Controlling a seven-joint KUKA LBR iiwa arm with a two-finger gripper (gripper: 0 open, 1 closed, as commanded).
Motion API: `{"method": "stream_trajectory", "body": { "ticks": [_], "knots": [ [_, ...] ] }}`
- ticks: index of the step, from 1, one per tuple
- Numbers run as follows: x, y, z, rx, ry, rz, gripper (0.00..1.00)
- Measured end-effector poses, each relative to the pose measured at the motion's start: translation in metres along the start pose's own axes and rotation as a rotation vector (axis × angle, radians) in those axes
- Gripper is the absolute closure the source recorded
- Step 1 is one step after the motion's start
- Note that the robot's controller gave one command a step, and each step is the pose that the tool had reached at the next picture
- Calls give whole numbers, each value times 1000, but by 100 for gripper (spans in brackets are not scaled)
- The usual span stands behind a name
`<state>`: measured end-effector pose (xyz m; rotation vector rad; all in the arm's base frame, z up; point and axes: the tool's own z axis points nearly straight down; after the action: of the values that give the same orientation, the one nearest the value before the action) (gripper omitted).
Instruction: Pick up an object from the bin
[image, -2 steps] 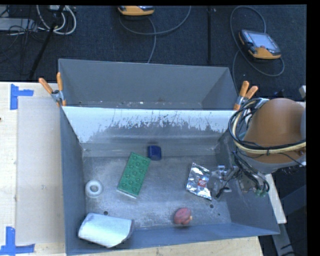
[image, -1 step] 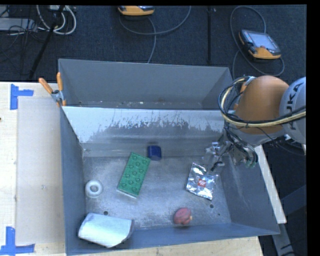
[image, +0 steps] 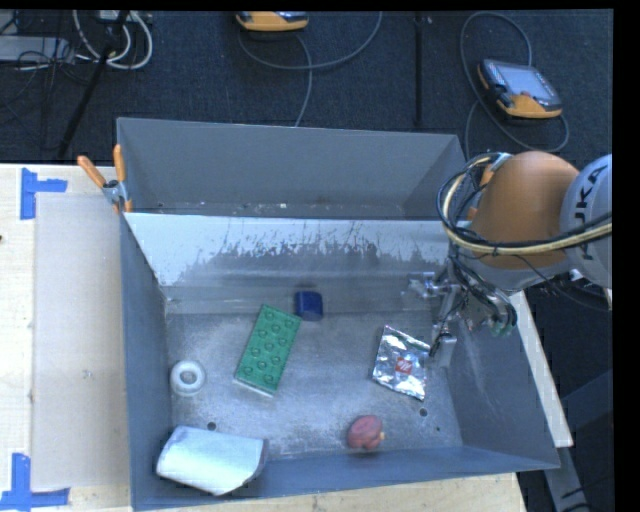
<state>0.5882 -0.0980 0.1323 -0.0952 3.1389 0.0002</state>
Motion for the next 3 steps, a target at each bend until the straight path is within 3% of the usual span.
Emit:
{"method": "stream_trajectory", "body": {
  "ticks": [1,2,3],
  "knots": [
    [-19,-20,-59,2,-5,-231,0],
    [11,-7,63,-3,8,1,0],
    [31,7,63,-1,2,163,0]
  ]
}}
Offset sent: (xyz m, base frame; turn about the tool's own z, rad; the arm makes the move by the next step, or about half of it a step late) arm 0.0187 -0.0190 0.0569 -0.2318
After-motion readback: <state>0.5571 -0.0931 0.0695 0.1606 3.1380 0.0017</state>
